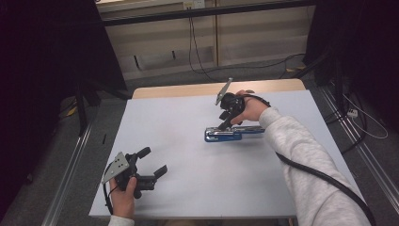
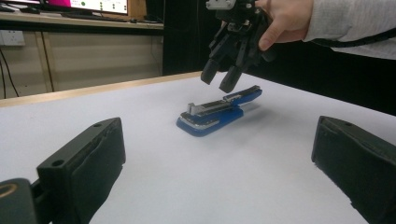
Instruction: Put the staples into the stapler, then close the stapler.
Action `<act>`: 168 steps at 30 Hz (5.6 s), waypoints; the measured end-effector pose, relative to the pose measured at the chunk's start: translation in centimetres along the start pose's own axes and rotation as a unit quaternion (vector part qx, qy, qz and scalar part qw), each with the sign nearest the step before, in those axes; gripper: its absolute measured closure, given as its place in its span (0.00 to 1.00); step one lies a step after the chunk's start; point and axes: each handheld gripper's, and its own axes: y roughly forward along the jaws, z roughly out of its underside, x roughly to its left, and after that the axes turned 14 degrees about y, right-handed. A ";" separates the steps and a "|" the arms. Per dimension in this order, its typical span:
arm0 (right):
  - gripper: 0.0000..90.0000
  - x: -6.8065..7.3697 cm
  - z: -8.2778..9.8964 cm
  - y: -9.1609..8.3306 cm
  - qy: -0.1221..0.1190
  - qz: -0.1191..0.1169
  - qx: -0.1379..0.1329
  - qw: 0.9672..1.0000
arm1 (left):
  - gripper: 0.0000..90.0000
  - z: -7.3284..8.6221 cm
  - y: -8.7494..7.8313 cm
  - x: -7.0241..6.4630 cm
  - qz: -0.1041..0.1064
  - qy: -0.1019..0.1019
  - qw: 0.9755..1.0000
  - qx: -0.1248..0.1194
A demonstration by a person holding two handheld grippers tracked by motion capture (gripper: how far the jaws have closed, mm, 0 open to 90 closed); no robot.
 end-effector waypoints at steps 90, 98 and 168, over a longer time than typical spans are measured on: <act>0.28 0.1 18.9 -4.3 0.256 0.143 -0.186 0.938 | 0.03 -1.2 13.0 0.8 0.018 -0.031 0.987 0.158; 0.53 -0.1 19.3 -3.9 0.262 0.164 -0.179 0.934 | 0.08 -1.1 14.5 0.9 0.023 -0.039 0.985 0.168; 1.00 -1.0 18.0 -2.0 0.261 0.161 -0.172 0.936 | 1.00 0.8 20.4 1.7 0.034 -0.029 0.958 0.283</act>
